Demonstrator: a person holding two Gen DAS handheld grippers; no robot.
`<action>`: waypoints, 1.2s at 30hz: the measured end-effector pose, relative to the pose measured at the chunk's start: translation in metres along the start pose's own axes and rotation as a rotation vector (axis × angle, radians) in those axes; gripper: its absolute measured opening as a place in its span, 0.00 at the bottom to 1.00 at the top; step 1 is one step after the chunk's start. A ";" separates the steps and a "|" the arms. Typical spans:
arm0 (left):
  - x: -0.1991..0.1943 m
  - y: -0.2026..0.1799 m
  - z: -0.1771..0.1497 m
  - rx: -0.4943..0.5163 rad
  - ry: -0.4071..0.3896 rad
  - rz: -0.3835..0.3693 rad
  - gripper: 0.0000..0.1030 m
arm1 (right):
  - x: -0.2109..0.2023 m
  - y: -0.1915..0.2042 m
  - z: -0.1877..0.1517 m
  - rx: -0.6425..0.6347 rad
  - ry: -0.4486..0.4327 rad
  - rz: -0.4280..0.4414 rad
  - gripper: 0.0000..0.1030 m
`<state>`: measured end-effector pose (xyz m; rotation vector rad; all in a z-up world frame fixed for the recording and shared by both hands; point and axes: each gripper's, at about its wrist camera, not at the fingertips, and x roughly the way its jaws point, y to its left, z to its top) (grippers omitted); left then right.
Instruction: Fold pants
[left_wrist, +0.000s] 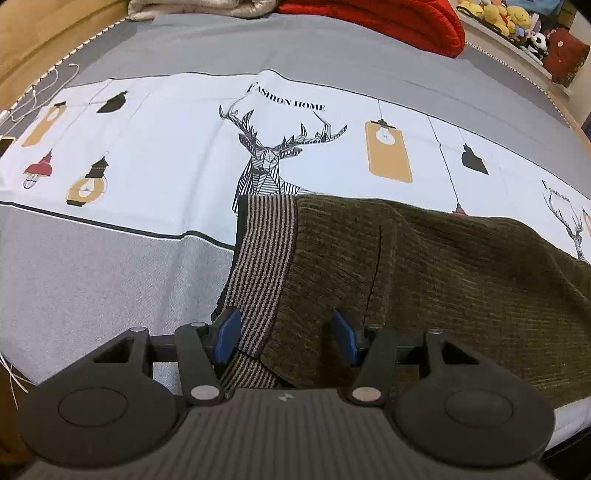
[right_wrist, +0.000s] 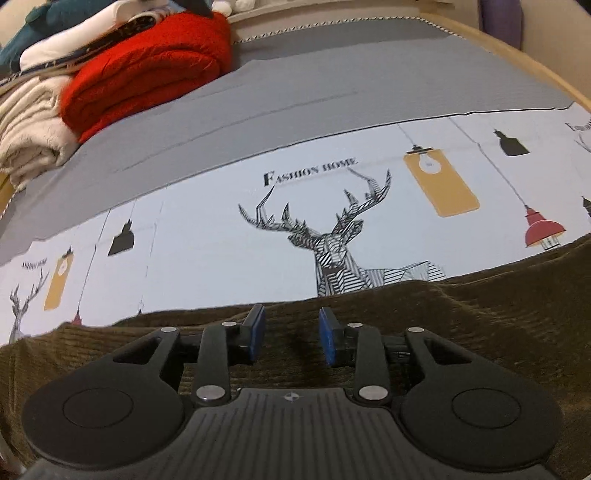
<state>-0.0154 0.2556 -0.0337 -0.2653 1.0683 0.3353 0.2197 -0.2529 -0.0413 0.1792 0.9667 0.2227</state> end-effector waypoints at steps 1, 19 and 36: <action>-0.002 0.001 0.001 -0.008 -0.007 -0.001 0.59 | -0.005 -0.002 0.000 0.009 -0.009 -0.001 0.32; 0.005 -0.073 -0.007 0.158 0.048 -0.012 0.54 | -0.084 -0.087 -0.030 0.192 -0.120 -0.114 0.38; 0.020 -0.240 -0.069 0.657 0.137 -0.170 0.60 | -0.136 -0.262 -0.105 0.652 -0.112 -0.386 0.39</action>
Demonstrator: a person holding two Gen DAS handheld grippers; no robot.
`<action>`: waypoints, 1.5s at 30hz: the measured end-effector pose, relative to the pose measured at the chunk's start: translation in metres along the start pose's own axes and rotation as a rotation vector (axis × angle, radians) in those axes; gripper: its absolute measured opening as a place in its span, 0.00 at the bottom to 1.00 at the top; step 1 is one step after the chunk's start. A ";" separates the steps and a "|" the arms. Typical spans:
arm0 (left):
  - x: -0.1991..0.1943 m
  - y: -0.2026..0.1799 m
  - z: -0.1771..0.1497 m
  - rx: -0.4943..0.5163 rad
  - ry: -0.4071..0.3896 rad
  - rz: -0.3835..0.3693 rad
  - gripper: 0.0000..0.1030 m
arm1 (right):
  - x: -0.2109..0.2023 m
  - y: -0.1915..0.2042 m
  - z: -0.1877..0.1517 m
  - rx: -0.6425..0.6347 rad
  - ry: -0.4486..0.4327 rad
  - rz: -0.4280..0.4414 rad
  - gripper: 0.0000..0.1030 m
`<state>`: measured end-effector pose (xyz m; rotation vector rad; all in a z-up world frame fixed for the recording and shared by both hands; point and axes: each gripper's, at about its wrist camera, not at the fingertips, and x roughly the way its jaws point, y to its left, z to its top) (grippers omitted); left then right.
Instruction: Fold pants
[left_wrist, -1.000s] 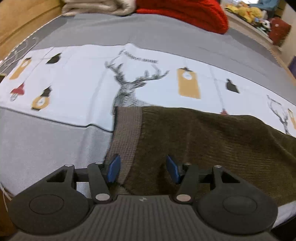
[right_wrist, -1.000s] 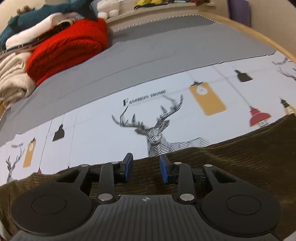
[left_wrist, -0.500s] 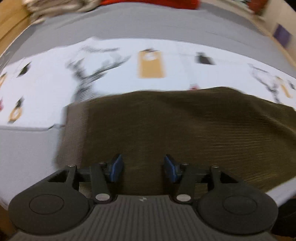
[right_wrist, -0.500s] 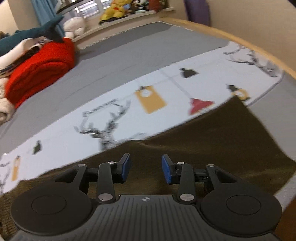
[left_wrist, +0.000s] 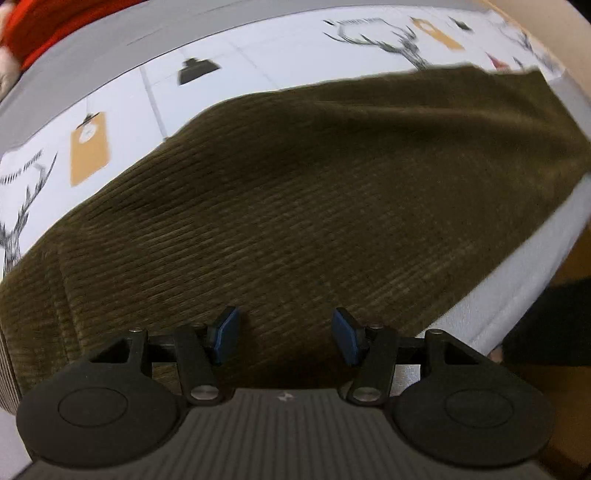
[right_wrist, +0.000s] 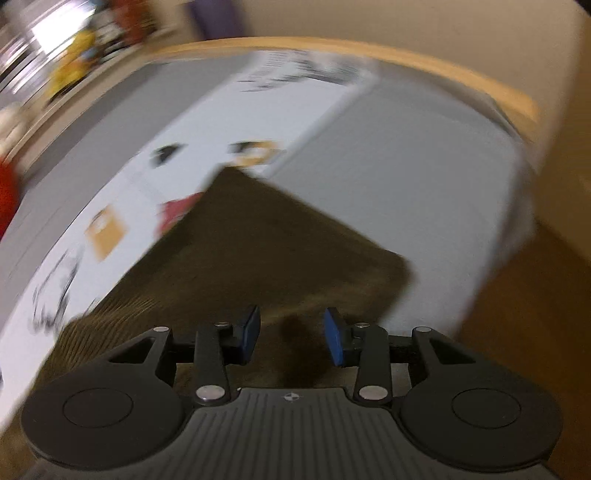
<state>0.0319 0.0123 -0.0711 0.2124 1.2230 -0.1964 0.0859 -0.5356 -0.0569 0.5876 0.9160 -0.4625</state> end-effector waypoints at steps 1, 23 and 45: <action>-0.002 -0.004 0.001 0.010 -0.012 0.003 0.60 | 0.002 -0.011 0.002 0.059 0.010 -0.005 0.39; -0.028 0.001 0.012 -0.015 -0.118 -0.031 0.67 | 0.048 -0.048 0.010 0.406 0.069 -0.040 0.42; -0.039 0.016 0.009 -0.044 -0.142 -0.010 0.68 | 0.025 -0.030 0.011 0.352 -0.025 -0.026 0.13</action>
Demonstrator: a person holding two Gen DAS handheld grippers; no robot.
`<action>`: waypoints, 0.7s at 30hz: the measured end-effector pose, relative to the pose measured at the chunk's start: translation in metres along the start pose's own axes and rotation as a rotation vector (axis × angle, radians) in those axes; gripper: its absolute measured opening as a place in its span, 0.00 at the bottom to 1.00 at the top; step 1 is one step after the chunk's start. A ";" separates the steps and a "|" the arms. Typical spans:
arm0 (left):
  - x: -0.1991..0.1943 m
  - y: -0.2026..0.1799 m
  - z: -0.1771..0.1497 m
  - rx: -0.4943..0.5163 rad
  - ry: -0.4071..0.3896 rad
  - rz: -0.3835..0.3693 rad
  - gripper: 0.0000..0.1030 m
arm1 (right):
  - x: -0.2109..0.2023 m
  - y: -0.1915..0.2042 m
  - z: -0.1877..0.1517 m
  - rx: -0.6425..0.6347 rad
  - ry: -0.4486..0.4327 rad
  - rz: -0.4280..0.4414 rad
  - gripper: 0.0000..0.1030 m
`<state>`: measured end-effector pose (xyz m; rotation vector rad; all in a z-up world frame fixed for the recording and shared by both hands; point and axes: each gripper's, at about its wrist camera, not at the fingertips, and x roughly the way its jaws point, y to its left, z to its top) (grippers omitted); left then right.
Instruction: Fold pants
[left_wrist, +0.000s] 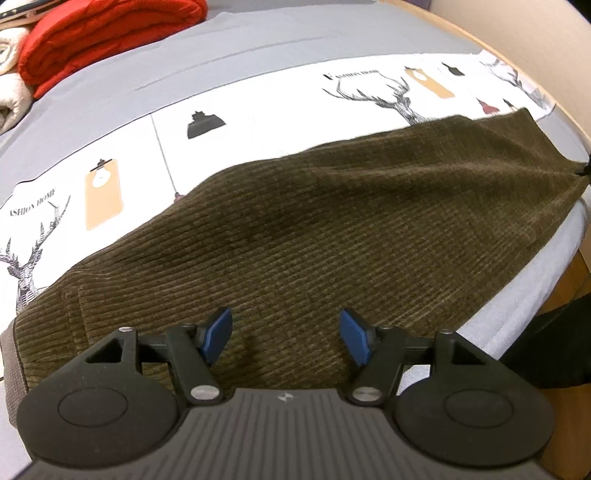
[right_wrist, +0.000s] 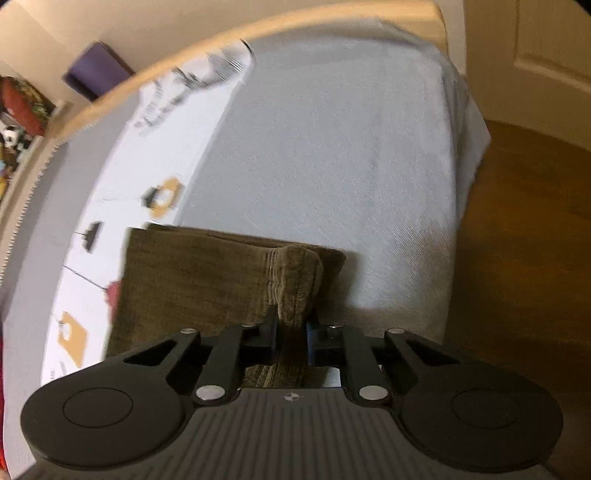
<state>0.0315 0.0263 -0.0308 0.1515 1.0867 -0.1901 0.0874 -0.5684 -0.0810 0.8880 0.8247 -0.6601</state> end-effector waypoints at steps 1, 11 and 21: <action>-0.002 0.002 0.000 -0.009 -0.005 0.003 0.68 | -0.009 0.006 -0.002 -0.020 -0.023 0.016 0.13; -0.016 0.032 -0.006 -0.085 -0.021 0.037 0.68 | -0.171 0.150 -0.186 -0.892 -0.416 0.502 0.12; -0.026 0.056 -0.004 -0.145 -0.023 0.040 0.73 | -0.147 0.162 -0.450 -1.793 0.129 0.659 0.16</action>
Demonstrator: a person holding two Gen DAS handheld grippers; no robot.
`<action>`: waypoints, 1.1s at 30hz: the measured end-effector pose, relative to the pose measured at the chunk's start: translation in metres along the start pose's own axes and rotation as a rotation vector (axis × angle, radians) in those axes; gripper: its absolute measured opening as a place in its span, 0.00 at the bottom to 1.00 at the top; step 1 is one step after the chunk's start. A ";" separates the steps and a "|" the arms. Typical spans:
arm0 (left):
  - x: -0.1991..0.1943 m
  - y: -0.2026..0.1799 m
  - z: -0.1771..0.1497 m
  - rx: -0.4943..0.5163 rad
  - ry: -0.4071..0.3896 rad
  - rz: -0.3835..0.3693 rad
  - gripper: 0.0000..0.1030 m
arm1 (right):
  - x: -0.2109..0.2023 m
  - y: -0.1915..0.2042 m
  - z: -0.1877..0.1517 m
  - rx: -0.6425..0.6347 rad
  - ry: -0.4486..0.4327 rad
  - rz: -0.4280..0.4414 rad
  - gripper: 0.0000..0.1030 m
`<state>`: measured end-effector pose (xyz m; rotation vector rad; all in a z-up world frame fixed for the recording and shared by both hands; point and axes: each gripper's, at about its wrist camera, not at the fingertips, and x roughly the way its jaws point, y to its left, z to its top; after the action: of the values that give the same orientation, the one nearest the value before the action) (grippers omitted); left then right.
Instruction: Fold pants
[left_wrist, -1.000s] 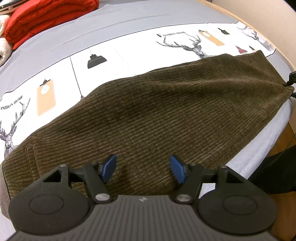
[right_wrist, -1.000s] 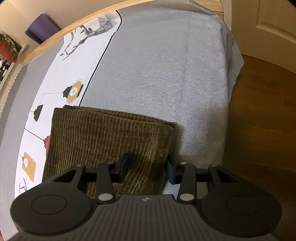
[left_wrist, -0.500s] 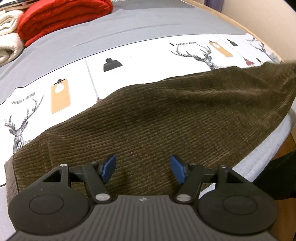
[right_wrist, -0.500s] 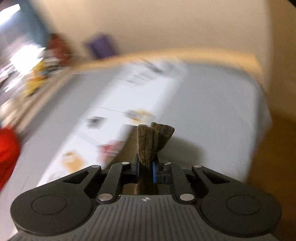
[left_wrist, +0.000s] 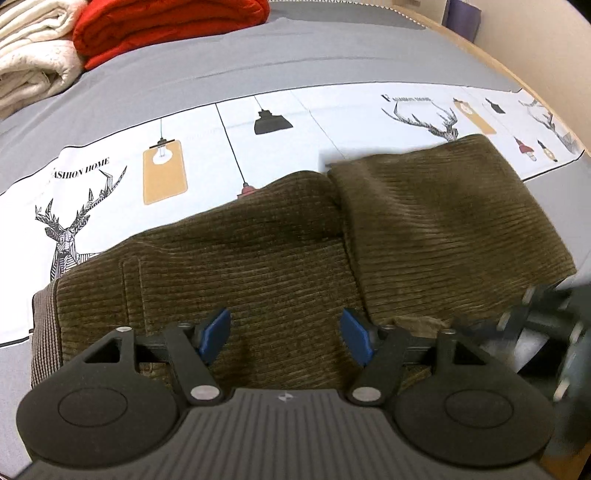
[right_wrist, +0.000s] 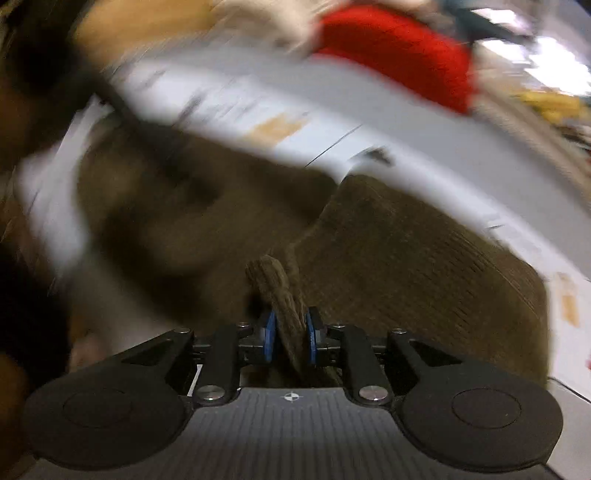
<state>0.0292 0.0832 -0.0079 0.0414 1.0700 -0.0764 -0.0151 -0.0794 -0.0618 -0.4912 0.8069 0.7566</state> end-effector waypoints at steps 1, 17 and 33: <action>-0.001 0.001 0.001 -0.003 -0.004 0.000 0.74 | 0.001 0.008 -0.002 -0.031 0.010 0.020 0.19; -0.002 -0.001 0.008 -0.014 -0.005 0.007 0.74 | 0.032 0.009 0.018 -0.034 0.027 -0.023 0.42; 0.005 -0.005 0.024 -0.054 -0.005 -0.005 0.74 | -0.003 0.027 -0.036 -0.323 -0.018 0.001 0.11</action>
<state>0.0521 0.0766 -0.0013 -0.0095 1.0665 -0.0519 -0.0535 -0.0868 -0.0843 -0.7719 0.6701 0.8963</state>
